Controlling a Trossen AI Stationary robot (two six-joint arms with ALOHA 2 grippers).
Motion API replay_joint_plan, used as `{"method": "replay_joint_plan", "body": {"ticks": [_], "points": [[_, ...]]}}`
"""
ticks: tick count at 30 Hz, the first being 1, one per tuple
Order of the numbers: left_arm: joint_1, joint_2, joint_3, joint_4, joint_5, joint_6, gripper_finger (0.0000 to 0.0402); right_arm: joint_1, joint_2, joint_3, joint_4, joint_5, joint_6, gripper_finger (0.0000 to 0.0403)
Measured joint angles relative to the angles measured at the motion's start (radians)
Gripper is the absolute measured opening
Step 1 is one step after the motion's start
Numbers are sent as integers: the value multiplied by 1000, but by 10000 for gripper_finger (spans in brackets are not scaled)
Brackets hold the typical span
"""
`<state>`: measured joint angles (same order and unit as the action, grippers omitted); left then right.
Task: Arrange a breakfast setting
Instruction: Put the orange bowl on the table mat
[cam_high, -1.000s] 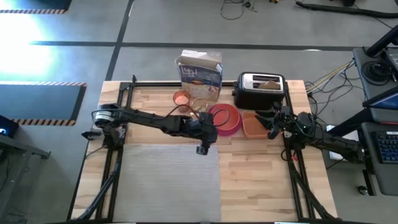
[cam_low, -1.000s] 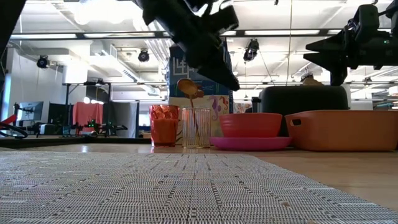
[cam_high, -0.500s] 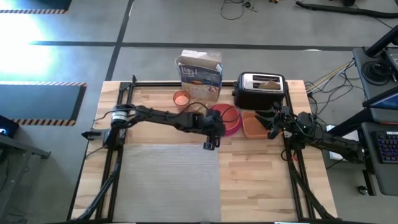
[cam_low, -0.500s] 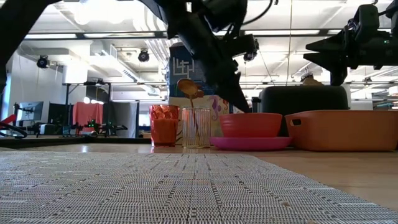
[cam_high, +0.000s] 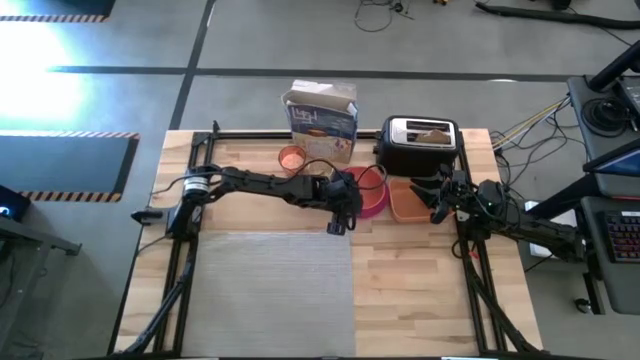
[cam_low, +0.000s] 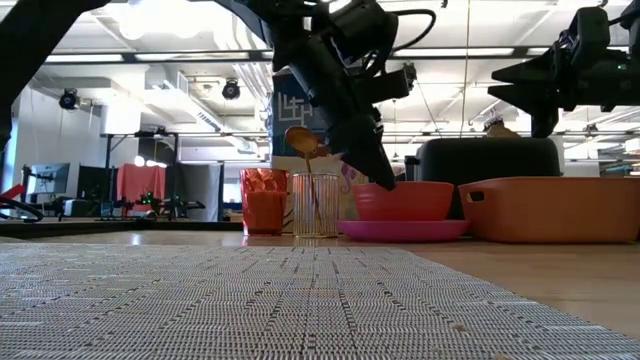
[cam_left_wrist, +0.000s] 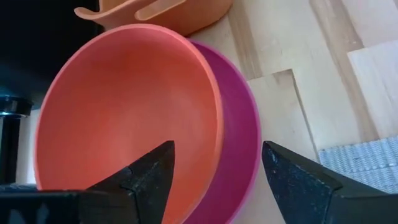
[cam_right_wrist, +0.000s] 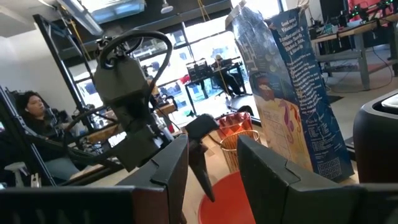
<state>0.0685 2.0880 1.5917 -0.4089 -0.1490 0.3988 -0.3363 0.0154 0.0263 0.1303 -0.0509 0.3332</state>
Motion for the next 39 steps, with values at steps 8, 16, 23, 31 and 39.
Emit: {"method": "replay_joint_plan", "body": {"ticks": [8,16,23,31,39], "points": [[10,0,-2,-45,2,38,172,0,0,0,0,0,0,128],[18,0,-2,-48,2,38,139,0,0,0,0,0,0,128],[19,32,-3,-52,2,73,112,0,0,0,0,0,0,128],[19,79,-3,-49,-1,83,80,0,0,0,0,0,0,128],[19,67,2,-57,-22,71,15,0,0,0,0,0,0,128]]}}
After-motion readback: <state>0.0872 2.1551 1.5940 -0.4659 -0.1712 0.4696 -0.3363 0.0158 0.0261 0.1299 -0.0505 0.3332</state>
